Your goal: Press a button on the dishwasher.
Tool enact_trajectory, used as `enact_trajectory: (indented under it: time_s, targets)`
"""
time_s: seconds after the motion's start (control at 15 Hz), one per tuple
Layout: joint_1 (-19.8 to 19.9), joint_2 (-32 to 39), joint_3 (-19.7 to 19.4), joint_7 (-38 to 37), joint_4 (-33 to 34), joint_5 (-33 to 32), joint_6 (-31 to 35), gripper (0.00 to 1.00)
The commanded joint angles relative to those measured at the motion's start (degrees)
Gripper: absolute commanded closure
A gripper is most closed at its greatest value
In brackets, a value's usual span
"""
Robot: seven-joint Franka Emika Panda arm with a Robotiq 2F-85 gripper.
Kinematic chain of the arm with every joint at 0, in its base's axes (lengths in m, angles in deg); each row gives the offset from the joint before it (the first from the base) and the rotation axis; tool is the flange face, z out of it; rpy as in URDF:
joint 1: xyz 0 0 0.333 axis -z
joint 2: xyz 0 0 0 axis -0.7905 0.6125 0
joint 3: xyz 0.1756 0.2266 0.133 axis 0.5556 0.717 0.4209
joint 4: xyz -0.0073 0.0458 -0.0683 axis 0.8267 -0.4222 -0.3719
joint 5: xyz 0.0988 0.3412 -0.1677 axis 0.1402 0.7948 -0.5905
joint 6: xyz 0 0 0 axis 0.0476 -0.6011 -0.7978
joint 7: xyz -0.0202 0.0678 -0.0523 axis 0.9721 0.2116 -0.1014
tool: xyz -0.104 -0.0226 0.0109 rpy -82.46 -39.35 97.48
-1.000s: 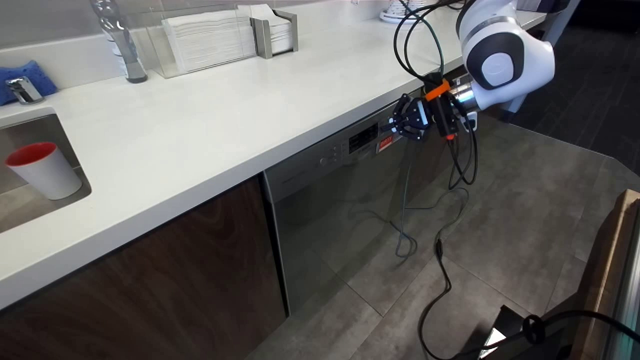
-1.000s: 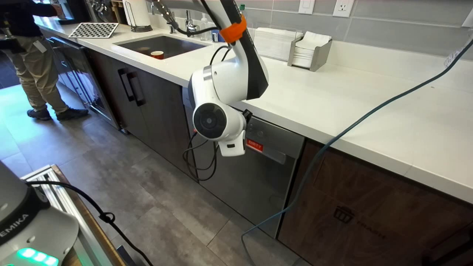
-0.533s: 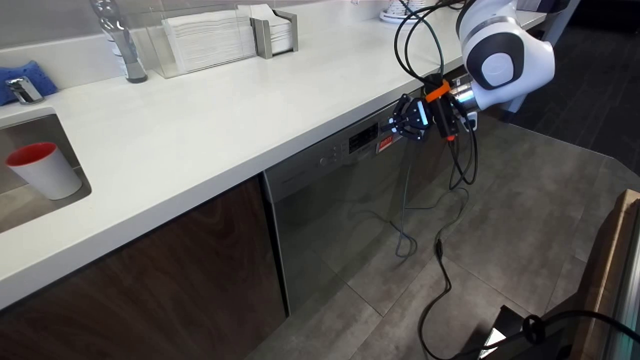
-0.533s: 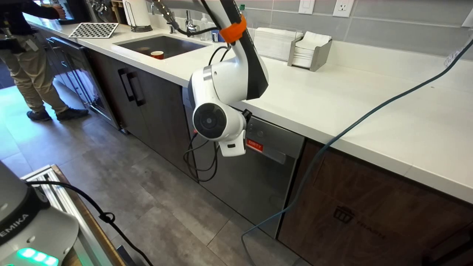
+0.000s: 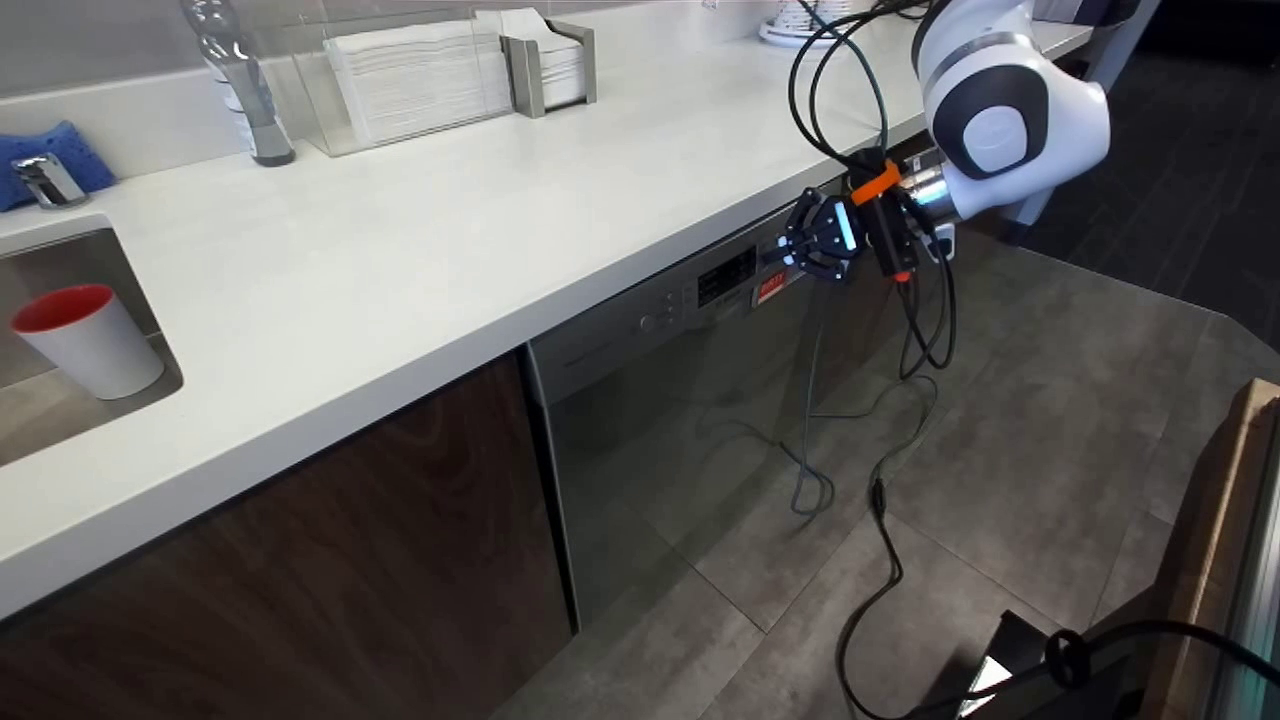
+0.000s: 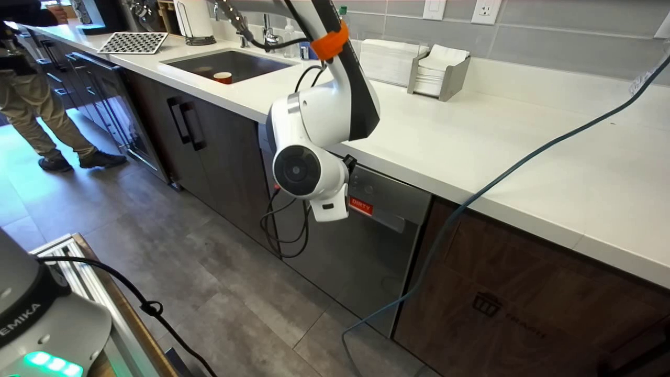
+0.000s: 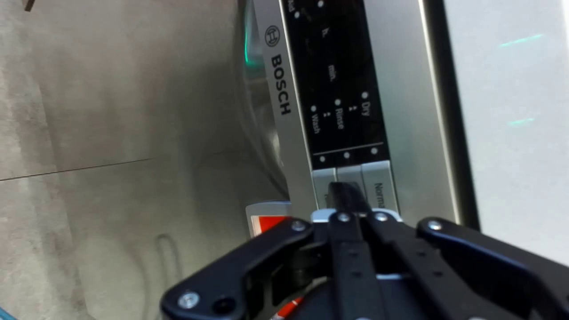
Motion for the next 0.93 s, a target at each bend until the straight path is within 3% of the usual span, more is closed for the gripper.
enact_trajectory:
  time_s: [0.0, 0.53, 0.87]
  targets:
    - [-2.21, -0.98, -1.17, -0.89, 2.29, -0.71, 2.54, 1.00]
    - [-6.36, -2.36, -2.46, -0.75, 2.51, -7.22, 17.08, 1.00]
    - [-6.45, -4.47, -1.64, -1.69, 0.15, -23.07, 22.11, 0.99]
